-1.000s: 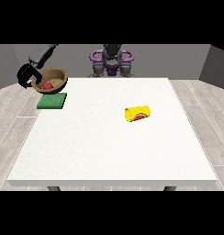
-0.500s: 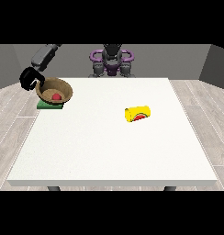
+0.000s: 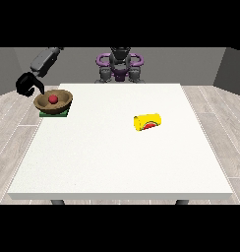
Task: Pick the cup and pour the ball into the bowl, then pick the bowl and place it on the pad
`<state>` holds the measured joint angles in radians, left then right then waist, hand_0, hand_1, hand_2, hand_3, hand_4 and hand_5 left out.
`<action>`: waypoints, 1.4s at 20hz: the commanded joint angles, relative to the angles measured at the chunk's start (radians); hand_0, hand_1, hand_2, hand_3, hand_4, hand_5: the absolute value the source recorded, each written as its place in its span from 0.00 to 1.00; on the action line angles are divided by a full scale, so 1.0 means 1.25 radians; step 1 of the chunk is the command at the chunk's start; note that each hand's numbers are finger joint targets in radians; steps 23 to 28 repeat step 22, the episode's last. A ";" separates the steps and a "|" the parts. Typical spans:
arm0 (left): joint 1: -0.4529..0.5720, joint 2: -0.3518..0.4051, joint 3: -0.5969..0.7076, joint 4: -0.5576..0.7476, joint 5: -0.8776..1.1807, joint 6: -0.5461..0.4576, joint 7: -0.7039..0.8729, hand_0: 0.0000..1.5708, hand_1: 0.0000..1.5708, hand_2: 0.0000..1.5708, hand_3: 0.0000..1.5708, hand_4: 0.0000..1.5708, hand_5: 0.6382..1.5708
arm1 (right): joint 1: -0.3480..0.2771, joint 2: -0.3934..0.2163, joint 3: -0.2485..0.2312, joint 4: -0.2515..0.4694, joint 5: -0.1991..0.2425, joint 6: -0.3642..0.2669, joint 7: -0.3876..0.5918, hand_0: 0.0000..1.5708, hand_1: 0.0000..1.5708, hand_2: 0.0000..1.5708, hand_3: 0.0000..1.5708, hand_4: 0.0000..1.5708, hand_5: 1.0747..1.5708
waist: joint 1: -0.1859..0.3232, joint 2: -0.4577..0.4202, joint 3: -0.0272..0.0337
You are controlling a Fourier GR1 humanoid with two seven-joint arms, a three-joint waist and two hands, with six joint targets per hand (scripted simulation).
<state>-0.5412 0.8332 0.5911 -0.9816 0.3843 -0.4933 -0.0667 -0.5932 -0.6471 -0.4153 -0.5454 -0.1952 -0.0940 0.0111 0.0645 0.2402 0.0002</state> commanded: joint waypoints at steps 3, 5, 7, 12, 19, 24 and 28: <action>0.016 0.021 0.003 0.035 -0.018 -0.015 -0.062 0.00 0.00 0.00 0.00 0.76 0.99 | -0.016 0.060 -0.011 -0.010 -0.020 -0.041 -0.037 0.93 0.93 0.89 0.48 0.00 0.92 | 0.002 0.029 0.0000; 0.022 0.010 0.000 0.020 -0.002 -0.018 -0.047 0.00 0.00 0.00 0.00 0.76 0.99 | -0.018 0.067 -0.015 0.007 -0.023 -0.041 -0.051 0.92 0.92 0.88 0.43 0.00 0.93 | 0.020 0.019 0.0004; -0.018 0.041 0.008 0.026 0.014 -0.012 -0.023 0.00 0.00 0.00 0.00 0.76 0.99 | -0.055 0.007 -0.010 0.006 -0.003 -0.046 -0.050 0.88 0.88 0.85 0.46 0.00 0.93 | 0.015 0.057 0.0005; -0.009 0.037 0.002 0.025 0.005 -0.016 -0.055 0.00 0.00 0.00 0.00 0.76 1.00 | -0.067 -0.006 0.032 0.015 0.030 -0.019 -0.017 0.12 0.12 0.26 0.50 0.00 0.76 | 0.043 0.066 0.0000; 0.004 -0.022 -0.034 -0.037 0.019 0.034 0.009 0.00 0.00 0.00 0.00 0.76 1.00 | -0.056 -0.035 0.064 0.053 0.058 0.052 0.011 0.00 0.00 0.00 0.00 0.00 0.65 | 0.024 -0.013 0.0004; 0.060 -0.060 -0.058 -0.006 -0.032 0.046 -0.033 0.00 0.00 0.00 0.00 0.76 1.00 | -0.082 -0.087 0.078 0.009 0.057 0.106 0.090 0.00 0.00 0.00 0.00 0.13 0.61 | -0.006 -0.090 -0.0009; 0.060 -0.060 -0.058 -0.006 -0.032 0.046 -0.033 0.00 0.00 0.00 0.00 0.76 1.00 | -0.082 -0.087 0.078 0.009 0.057 0.106 0.090 0.00 0.00 0.00 0.00 0.13 0.61 | -0.006 -0.090 -0.0009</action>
